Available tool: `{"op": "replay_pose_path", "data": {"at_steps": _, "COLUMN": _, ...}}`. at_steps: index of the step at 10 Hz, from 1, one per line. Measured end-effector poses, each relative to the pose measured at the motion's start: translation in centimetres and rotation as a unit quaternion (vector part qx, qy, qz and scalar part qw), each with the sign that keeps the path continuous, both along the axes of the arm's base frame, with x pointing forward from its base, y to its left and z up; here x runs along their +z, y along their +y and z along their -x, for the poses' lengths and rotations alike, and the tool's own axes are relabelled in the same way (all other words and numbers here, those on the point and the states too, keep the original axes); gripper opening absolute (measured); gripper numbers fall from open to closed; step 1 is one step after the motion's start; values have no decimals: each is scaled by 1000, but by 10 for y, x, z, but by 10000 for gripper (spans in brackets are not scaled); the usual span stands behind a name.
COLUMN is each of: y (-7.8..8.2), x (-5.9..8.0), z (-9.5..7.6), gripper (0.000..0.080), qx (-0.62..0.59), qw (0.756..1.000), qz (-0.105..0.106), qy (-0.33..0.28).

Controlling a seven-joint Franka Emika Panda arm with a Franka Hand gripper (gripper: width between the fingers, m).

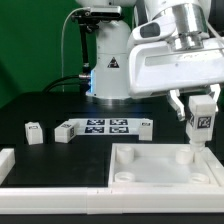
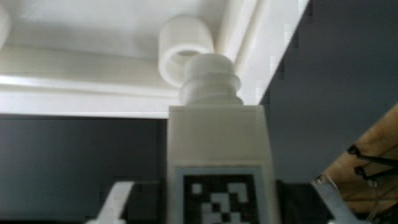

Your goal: Assemble one leg

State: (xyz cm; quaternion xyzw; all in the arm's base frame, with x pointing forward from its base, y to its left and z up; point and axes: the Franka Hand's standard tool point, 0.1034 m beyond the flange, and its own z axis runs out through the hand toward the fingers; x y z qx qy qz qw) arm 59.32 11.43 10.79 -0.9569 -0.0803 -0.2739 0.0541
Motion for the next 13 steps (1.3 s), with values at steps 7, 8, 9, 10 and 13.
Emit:
{"op": "replay_pose_path", "data": {"at_steps": 7, "y": 1, "x": -24, "z": -16, "gripper": 291, "qx": -1, "qw": 1000, "qz": -3, "qy": -2}}
{"op": "replay_pose_path", "data": {"at_steps": 8, "y": -1, "x": -25, "z": -17, "gripper": 291, "qx": -2, "qw": 1000, "qz": -3, "qy": -4}}
{"op": "replay_pose_path", "data": {"at_steps": 9, "y": -2, "x": -25, "z": -17, "gripper": 291, "qx": -4, "qw": 1000, "qz": -3, "qy": -8}}
{"op": "replay_pose_path", "data": {"at_steps": 10, "y": -2, "x": -26, "z": -19, "gripper": 291, "qx": -6, "qw": 1000, "qz": -4, "qy": -18}}
{"op": "replay_pose_path", "data": {"at_steps": 13, "y": -2, "x": -37, "z": -15, "gripper": 291, "qx": -7, "qw": 1000, "qz": -4, "qy": -12}}
